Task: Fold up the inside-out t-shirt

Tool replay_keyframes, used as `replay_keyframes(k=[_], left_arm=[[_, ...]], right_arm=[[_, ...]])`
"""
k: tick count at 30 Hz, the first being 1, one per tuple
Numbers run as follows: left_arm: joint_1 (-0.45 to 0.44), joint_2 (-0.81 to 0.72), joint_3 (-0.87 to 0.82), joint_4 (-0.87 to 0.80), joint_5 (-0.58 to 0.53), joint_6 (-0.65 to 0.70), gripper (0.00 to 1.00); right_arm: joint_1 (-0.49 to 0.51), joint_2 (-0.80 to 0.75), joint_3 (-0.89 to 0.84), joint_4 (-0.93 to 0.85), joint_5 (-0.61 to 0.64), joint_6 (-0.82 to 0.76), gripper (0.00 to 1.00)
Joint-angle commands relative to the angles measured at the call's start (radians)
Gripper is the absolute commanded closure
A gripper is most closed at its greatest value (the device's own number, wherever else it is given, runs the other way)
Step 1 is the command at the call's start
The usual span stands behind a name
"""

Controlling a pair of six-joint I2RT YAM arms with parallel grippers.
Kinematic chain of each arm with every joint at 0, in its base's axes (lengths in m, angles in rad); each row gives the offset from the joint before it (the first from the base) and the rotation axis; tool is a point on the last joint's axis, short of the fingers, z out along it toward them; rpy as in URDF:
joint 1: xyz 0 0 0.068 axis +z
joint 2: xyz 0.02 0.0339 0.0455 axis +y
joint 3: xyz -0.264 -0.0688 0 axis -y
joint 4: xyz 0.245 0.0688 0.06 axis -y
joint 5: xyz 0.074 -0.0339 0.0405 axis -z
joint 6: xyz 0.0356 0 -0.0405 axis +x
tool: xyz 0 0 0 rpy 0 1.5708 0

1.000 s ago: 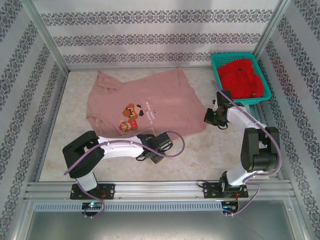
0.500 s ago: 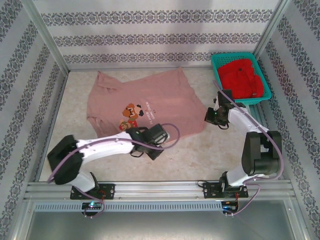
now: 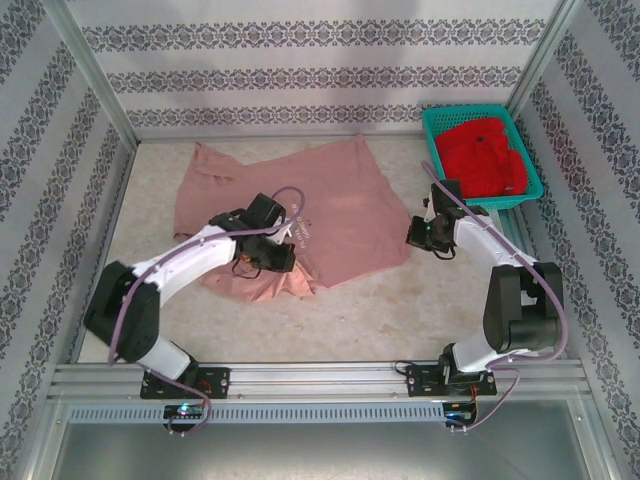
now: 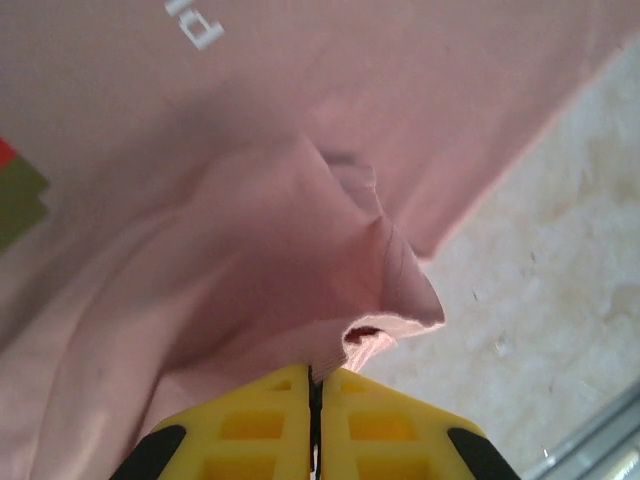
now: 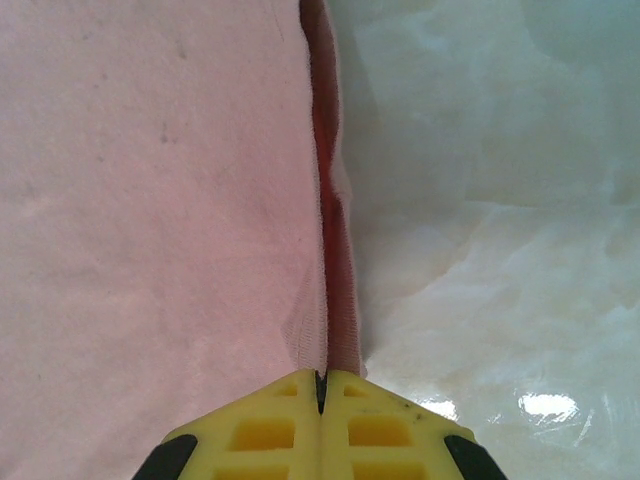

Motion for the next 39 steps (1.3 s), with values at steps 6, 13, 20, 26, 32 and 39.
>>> replay_keyframes(k=[6,13,20,26,32,39], left_arm=[[0.008,0.045,0.086,0.077,0.020,0.025,1.00],[0.019,-0.376,-0.030,0.075,-0.254,0.010,1.00],[0.162,-0.600,0.005,-0.092,-0.401,0.033,1.00],[0.228,-0.604,0.038,-0.139,-0.386,0.047,1.00],[0.245,-0.603,-0.061,-0.048,-0.329,0.008,1.00],[0.246,-0.563,-0.150,0.093,-0.143,-0.069,1.00]], right_arm=[[0.010,0.008,0.006,-0.012,0.006,-0.018,1.00],[-0.013,-0.109,0.010,-0.018,0.012,0.006,1.00],[-0.024,-0.257,0.040,-0.032,0.037,0.040,1.00],[-0.026,-0.296,0.062,-0.052,0.055,0.039,1.00],[-0.026,-0.298,0.010,-0.010,0.025,0.048,1.00],[-0.024,-0.264,-0.001,0.017,0.003,0.051,1.00]])
